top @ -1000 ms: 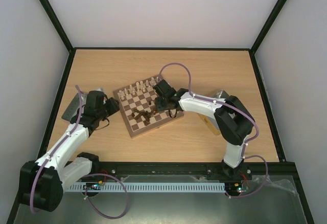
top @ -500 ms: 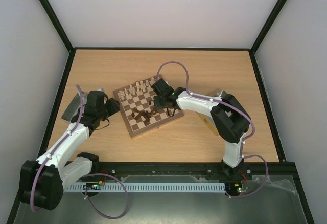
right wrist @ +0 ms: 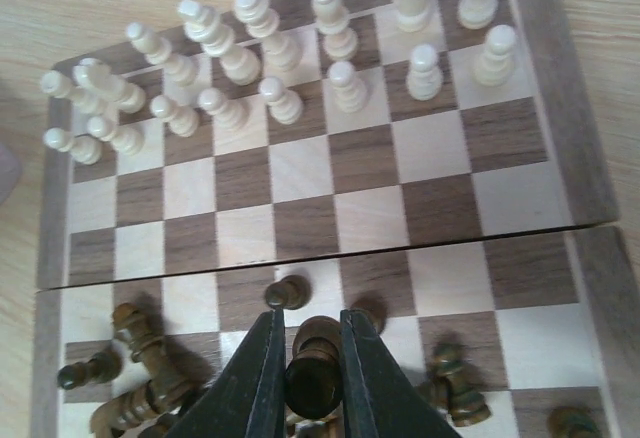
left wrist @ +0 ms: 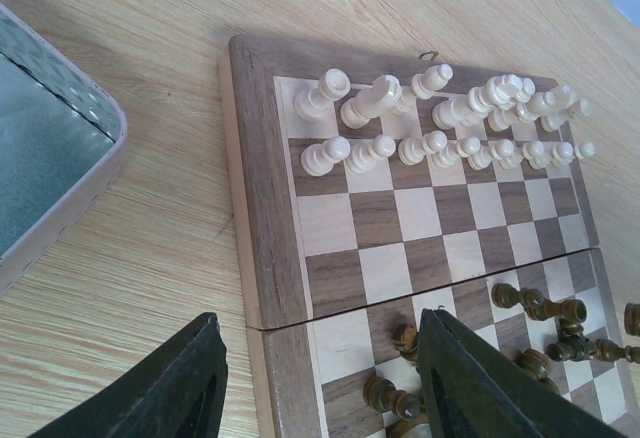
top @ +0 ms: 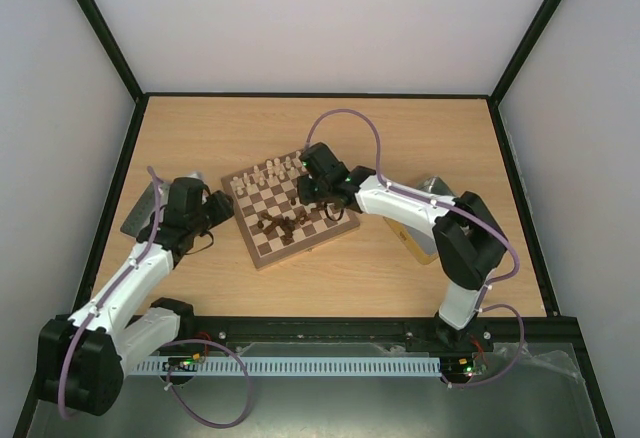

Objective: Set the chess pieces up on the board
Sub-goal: Pick up the chess piece from the chessboard, then place the chess piece on the chessboard.

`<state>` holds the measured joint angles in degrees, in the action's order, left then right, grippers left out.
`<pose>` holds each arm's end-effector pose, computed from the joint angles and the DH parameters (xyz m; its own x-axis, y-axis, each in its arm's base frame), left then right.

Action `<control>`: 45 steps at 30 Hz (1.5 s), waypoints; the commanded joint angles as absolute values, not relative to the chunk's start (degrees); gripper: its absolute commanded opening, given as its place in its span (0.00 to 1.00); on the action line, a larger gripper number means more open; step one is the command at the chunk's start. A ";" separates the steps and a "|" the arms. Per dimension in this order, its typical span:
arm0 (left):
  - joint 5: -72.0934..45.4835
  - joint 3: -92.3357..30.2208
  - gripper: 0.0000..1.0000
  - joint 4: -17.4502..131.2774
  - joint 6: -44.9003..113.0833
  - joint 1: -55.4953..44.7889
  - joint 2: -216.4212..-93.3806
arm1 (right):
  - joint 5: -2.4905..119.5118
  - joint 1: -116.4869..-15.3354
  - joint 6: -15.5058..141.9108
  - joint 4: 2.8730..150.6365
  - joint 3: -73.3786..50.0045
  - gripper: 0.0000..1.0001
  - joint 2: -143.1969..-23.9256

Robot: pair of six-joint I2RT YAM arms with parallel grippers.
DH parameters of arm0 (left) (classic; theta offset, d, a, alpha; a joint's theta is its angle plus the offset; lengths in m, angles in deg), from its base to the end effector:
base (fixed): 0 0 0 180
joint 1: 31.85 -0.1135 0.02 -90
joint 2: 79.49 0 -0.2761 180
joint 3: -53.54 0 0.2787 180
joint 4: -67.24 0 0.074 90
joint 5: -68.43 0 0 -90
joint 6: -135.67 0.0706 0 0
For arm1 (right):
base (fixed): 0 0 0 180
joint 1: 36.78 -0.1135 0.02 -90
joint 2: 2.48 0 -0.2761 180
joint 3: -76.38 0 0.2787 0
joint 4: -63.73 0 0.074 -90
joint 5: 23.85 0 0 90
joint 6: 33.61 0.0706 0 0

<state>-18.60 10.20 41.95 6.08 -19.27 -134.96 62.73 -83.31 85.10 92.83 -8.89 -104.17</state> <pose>0.2439 -0.0582 0.1946 -0.6212 -0.5135 -0.5920 -0.1794 0.8286 -0.5304 0.3028 0.3255 0.2020 -0.7923 -0.1388 -0.5941 -0.4248 0.8245 0.3739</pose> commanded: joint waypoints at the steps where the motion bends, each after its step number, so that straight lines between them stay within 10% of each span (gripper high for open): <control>1: -18.52 8.77 0.55 40.62 6.26 -19.22 -133.52 | 56.54 -84.41 84.91 93.12 -11.02 0.12 -102.28; 45: -26.33 10.52 0.60 38.72 2.11 -20.69 -125.70 | 65.08 -104.72 82.27 94.77 -14.10 0.17 -115.68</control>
<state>-26.52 10.20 38.73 2.49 -20.30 -125.36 66.08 -104.38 82.32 95.05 -13.42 -114.55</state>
